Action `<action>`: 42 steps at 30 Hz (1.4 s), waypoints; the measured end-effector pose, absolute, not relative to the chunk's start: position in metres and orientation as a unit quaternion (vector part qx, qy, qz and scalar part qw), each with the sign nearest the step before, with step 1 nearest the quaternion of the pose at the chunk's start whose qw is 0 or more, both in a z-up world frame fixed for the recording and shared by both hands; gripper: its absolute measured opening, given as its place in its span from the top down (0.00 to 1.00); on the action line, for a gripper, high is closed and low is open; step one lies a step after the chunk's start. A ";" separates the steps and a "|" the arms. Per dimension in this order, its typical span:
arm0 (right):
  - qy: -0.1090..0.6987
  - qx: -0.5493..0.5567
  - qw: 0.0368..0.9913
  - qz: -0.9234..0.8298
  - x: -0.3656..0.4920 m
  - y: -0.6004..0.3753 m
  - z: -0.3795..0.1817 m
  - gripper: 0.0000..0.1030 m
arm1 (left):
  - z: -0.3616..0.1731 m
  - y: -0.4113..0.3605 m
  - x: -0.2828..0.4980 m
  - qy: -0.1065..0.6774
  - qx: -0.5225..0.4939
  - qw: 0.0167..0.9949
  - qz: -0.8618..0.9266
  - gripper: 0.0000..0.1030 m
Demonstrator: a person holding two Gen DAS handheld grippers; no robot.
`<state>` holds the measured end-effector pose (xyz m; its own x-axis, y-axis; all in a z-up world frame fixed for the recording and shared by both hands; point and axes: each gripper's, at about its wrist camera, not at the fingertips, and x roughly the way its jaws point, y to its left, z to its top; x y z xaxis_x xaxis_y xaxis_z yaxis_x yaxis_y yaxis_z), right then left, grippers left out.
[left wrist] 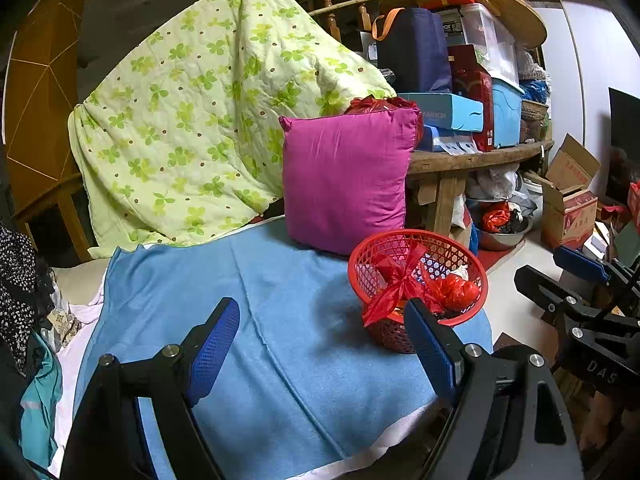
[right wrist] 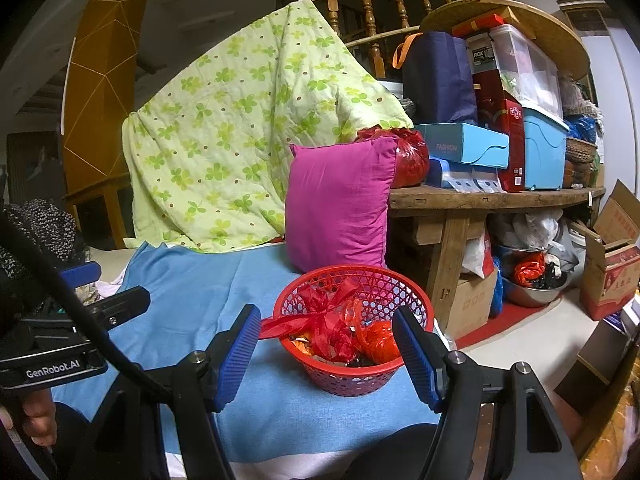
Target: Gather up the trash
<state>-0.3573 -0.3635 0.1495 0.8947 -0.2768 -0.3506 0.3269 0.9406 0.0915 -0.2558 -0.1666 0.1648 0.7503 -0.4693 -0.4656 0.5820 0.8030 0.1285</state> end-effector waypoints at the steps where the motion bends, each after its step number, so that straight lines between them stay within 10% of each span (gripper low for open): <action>1: 0.168 0.074 0.970 -0.156 -0.357 -0.363 0.149 0.30 | 0.165 -0.167 -0.256 0.209 0.135 0.926 -0.284 0.18; 42: 0.168 0.072 0.971 -0.155 -0.357 -0.366 0.149 0.30 | 0.164 -0.165 -0.261 0.207 0.137 0.926 -0.283 0.18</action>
<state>-0.3572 -0.3657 0.1491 0.8950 -0.2775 -0.3493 0.3261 0.9412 0.0878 -0.2612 -0.1653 0.1644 0.7543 -0.4668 -0.4617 0.5805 0.8027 0.1368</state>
